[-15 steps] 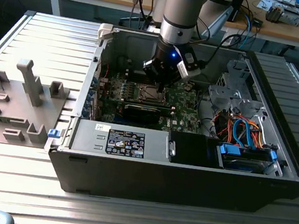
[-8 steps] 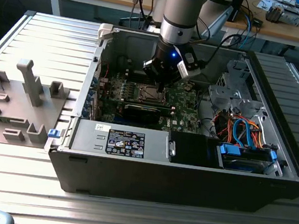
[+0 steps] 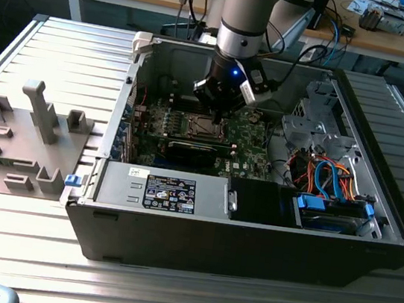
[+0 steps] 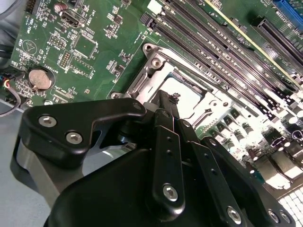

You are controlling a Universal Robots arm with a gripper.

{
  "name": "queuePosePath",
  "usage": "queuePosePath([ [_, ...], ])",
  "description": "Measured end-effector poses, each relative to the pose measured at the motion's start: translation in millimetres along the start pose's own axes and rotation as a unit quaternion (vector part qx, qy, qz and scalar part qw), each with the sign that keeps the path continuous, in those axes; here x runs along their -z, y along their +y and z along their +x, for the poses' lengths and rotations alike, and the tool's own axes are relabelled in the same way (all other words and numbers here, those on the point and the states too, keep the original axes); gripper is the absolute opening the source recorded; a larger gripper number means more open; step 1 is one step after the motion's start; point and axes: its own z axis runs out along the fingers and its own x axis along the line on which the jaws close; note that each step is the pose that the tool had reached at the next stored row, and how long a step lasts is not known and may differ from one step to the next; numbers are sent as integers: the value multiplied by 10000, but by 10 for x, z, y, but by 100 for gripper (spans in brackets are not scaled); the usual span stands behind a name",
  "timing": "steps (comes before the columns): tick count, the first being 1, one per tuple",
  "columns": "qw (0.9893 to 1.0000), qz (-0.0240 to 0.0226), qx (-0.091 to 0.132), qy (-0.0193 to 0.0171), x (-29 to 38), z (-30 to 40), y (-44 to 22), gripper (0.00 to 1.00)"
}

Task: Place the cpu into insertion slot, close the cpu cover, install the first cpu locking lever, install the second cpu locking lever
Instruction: 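Install the first cpu locking lever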

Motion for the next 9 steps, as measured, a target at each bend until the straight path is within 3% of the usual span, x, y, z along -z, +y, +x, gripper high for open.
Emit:
queuePosePath([
  [9, 10000, 0, 0, 0, 66, 0, 1, 11],
])
